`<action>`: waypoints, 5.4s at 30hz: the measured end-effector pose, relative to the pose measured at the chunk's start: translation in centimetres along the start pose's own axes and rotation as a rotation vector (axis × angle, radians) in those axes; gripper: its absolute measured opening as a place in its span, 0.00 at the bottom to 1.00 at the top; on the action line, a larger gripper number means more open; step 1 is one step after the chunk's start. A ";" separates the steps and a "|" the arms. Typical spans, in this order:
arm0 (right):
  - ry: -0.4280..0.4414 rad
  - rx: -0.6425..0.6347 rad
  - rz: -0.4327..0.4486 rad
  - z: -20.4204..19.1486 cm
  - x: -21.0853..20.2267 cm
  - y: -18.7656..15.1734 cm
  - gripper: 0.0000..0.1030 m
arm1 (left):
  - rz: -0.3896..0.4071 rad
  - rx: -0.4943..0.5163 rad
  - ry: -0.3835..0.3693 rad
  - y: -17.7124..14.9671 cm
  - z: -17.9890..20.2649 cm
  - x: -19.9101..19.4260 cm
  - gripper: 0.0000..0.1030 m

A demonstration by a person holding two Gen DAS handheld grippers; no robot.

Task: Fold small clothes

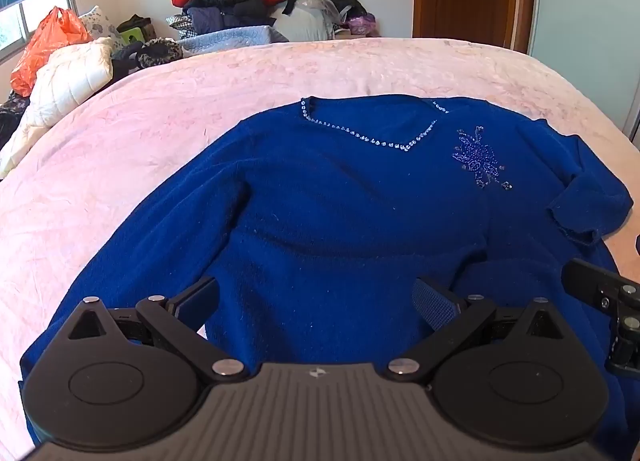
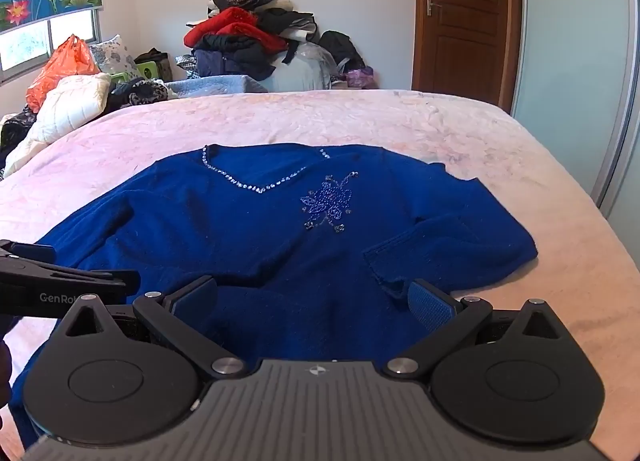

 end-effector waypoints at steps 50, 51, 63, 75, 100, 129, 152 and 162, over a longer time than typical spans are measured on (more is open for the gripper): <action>0.019 -0.079 0.053 -0.6 -0.9 -1.0 1.00 | -0.022 0.016 -0.010 -0.4 0.2 0.4 1.00; 0.026 -0.085 0.058 -0.6 -0.9 -1.0 1.00 | -0.023 0.017 -0.009 -0.4 0.3 0.4 1.00; 0.015 -0.089 0.062 -0.7 -1.0 -1.1 0.98 | -0.023 0.017 -0.010 -0.4 0.3 0.4 1.00; 0.026 -0.061 0.055 0.1 -0.9 -1.2 0.95 | -0.031 0.020 -0.009 -0.6 0.4 0.6 1.00; 0.037 0.003 0.089 2.0 -0.7 -1.3 0.93 | -0.035 0.037 0.011 -0.2 1.2 1.4 1.00; -0.092 -0.058 0.004 7.8 8.0 0.4 0.19 | -0.024 0.073 -0.009 1.7 1.9 3.4 1.00; -0.177 0.312 0.311 22.0 1.4 8.2 0.07 | -0.034 0.072 0.027 2.1 1.2 3.7 1.00; -0.445 0.191 0.436 25.7 -0.1 12.1 0.07 | -0.038 0.074 0.031 2.2 0.9 3.9 1.00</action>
Point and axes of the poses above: each gripper's, at about its wrist camera, not at the fingertips, and x roughly the way its jaws point, z to its right, y to its top, the point moved 1 cm from there along x, roughly the way its jaws point, and after that the axes turned 9 degrees about x, right-handed, at the moved point
